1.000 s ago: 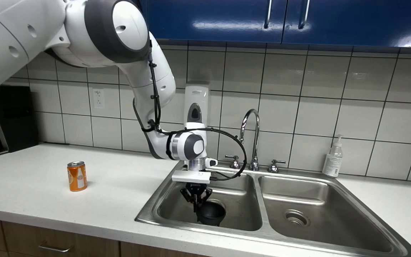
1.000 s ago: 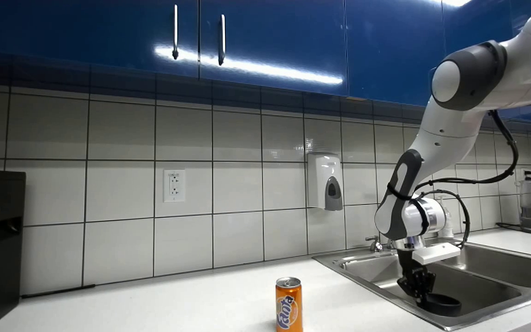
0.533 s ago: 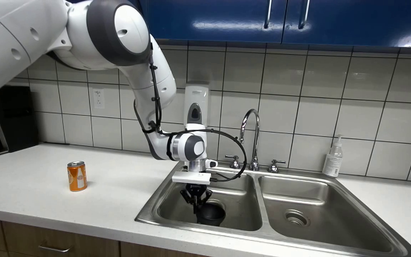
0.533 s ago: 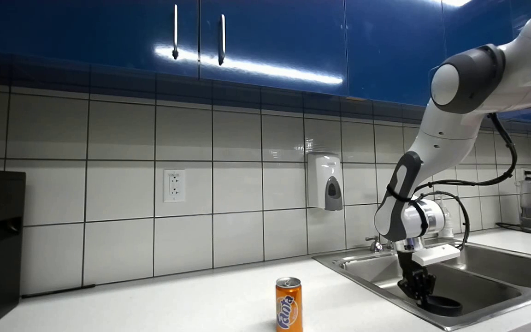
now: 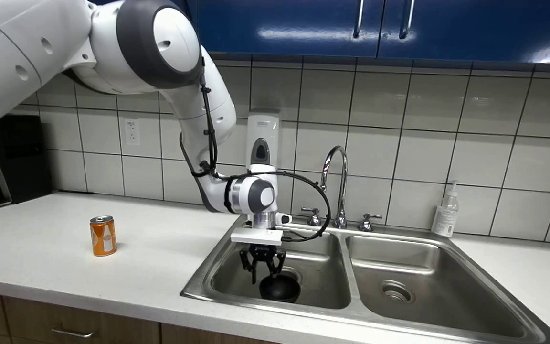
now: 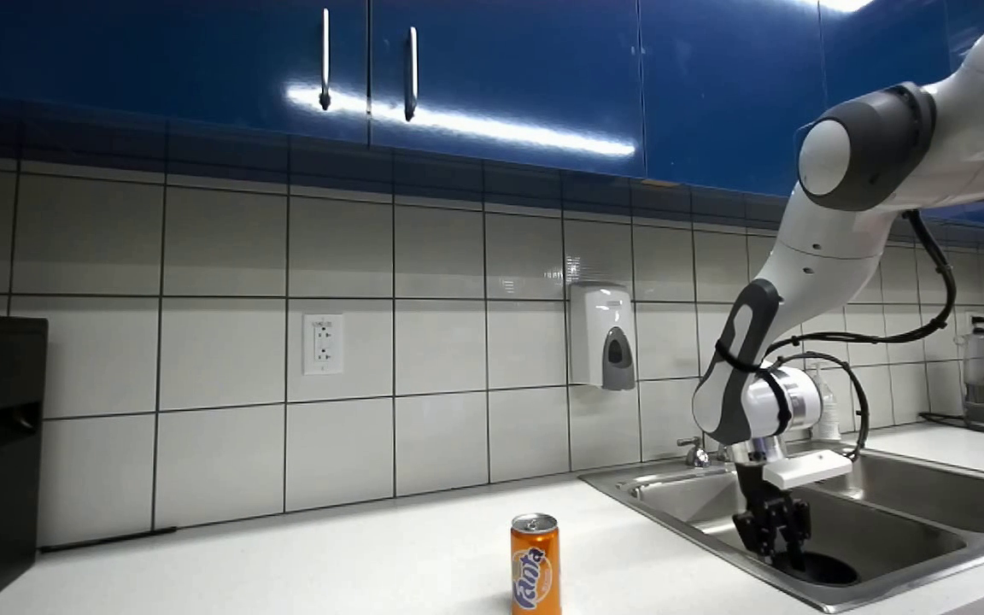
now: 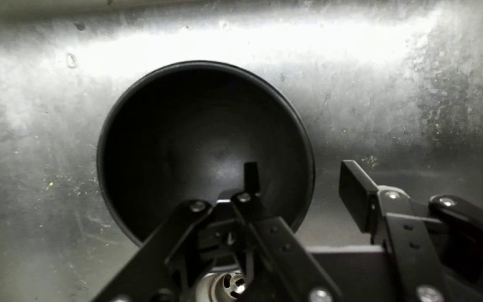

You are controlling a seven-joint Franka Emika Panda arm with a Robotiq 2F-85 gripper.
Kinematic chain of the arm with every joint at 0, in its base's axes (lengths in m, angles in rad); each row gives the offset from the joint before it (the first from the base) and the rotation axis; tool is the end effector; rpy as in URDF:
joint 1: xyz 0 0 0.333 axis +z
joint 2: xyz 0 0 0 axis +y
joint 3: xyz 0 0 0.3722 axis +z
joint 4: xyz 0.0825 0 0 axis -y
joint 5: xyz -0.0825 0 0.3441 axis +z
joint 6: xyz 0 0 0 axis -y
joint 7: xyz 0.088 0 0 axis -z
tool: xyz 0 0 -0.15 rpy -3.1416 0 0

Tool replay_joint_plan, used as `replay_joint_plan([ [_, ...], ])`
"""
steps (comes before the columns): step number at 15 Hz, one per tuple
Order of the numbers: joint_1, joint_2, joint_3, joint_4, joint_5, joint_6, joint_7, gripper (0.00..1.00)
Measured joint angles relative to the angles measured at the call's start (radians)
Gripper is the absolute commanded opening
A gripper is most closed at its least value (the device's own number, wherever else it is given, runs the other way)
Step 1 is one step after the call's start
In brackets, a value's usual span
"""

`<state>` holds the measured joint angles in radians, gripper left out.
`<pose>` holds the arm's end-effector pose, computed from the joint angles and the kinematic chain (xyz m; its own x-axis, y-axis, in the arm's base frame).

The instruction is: Put the black bowl in the sink

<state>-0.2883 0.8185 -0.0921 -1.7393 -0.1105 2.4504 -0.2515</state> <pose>0.6126 -0.2424 0.1290 0.9897 -0.0210 -0.1413 -0.0075 -0.9954 0.0954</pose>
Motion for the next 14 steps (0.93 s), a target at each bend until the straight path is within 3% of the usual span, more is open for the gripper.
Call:
replay_joint_plan([
  [2,0.0,0.0,0.0,0.004,0.0,-0.004,0.0,0.99],
  [3,0.0,0.0,0.0,0.006,0.0,-0.004,0.0,1.0],
  [14,0.008,-0.087,0.003,0.012,0.0,0.027,0.0,1.0],
])
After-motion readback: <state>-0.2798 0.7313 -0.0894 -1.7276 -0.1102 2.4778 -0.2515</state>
